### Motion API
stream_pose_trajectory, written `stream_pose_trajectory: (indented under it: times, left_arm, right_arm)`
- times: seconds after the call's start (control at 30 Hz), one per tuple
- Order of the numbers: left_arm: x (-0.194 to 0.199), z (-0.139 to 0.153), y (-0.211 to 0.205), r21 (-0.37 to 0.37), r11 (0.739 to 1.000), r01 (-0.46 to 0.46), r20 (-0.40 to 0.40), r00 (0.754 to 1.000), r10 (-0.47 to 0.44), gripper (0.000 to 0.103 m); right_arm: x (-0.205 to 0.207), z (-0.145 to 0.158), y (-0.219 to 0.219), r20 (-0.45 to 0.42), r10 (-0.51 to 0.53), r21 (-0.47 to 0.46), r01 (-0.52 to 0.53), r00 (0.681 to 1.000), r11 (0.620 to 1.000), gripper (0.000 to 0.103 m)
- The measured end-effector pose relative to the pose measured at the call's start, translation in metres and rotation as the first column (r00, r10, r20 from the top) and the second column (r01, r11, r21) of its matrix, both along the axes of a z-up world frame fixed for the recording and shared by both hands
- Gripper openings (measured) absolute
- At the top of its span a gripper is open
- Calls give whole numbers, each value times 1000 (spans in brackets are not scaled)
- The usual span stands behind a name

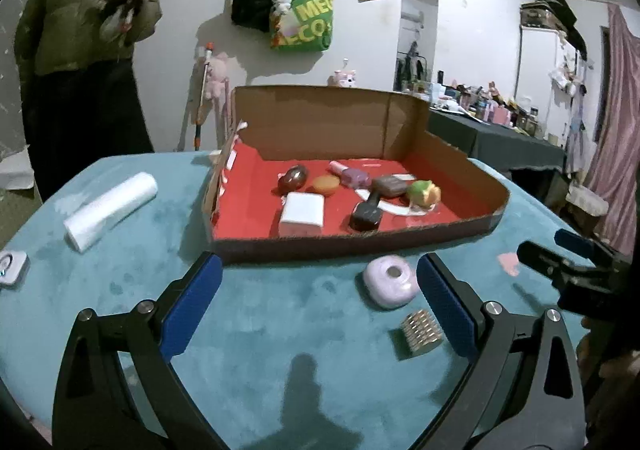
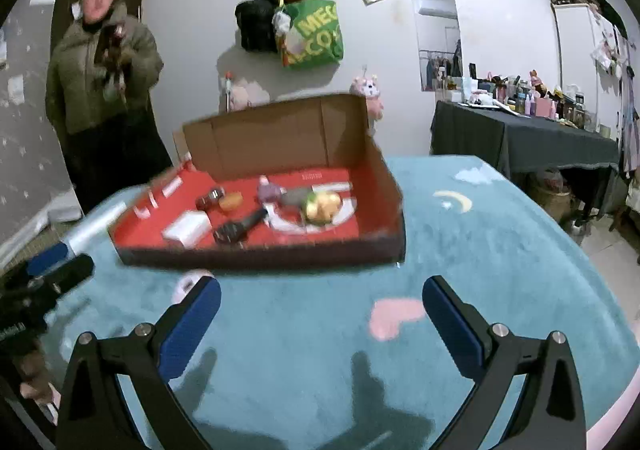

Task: Organize rigid objects
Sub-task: 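Lift both open tools out of the box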

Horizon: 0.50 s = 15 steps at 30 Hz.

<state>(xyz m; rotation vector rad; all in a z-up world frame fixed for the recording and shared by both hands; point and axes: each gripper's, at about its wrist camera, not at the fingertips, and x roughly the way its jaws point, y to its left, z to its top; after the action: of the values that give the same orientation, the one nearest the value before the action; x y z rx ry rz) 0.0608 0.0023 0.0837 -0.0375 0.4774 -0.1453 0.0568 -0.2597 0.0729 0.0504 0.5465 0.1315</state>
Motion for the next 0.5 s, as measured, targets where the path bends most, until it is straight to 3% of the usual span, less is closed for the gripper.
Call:
stream_pose_trajectory:
  times: [0.23,0.37,0.5]
  left_arm:
    - [3,-25,7,9,999,-32,-37,999,32,99]
    - [7,-35,12,-19,999,-50,-83,995,48,99]
    - [6,-36,13,-23,998,-60,-82,995,58,99]
  right_arm:
    - [-7,-27,7,11,-38,-21,38,999,999,103]
    - [-10,-26,11,38,-45,-47,47,998,998,103]
    - [-10,-28,9,21,-44,-31,44,999,999,103]
